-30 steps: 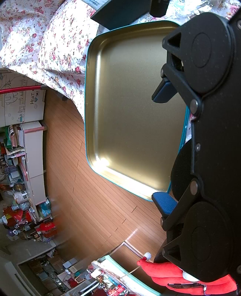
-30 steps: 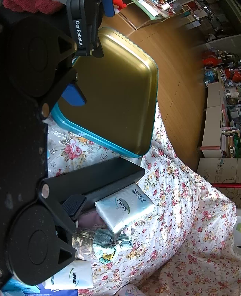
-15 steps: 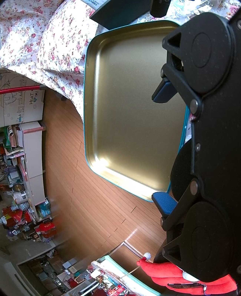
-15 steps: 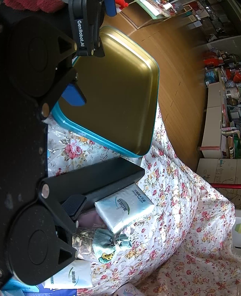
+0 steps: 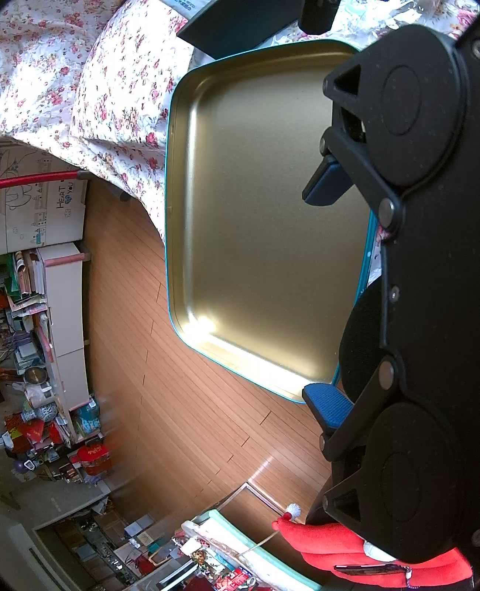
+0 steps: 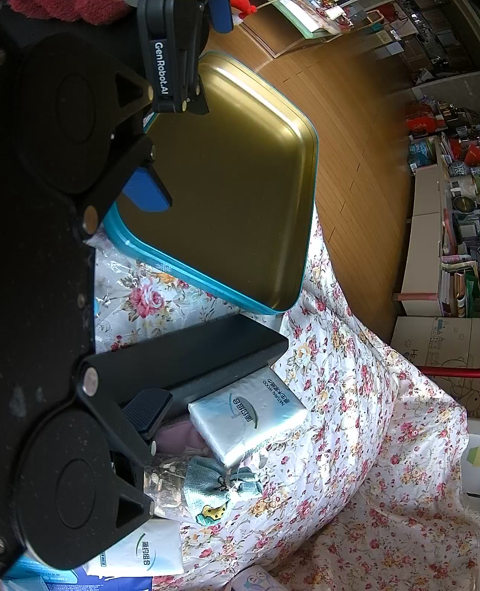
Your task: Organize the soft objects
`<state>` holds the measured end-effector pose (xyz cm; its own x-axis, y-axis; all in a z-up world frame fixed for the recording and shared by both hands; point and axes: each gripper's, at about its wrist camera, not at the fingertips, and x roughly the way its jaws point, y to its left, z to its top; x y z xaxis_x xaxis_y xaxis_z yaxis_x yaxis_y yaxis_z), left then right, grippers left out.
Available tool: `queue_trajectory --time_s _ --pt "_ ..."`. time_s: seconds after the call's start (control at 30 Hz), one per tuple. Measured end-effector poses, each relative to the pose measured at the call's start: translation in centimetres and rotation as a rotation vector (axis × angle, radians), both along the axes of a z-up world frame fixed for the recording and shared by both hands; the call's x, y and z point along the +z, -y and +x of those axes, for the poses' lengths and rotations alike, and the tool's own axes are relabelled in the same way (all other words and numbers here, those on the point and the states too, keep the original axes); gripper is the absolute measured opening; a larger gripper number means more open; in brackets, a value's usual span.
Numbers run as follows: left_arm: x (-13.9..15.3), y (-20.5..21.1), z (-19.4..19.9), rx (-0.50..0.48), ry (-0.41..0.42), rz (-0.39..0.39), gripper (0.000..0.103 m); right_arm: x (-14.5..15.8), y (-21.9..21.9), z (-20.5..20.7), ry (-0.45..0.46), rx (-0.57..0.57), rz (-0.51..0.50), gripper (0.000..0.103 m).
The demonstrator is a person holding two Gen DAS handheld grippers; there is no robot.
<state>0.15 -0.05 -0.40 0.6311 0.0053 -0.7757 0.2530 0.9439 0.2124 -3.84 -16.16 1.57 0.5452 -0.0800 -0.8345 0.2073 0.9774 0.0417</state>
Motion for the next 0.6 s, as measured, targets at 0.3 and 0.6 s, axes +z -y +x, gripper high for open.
queue_trajectory --time_s 0.3,0.6 --pt "-0.08 0.0 0.01 0.002 0.0 -0.001 0.099 0.03 0.01 -0.02 0.0 0.0 0.0 0.103" --pt "-0.06 0.0 0.04 0.002 0.001 -0.001 0.099 0.04 0.02 -0.02 0.0 0.001 -0.002 0.103"
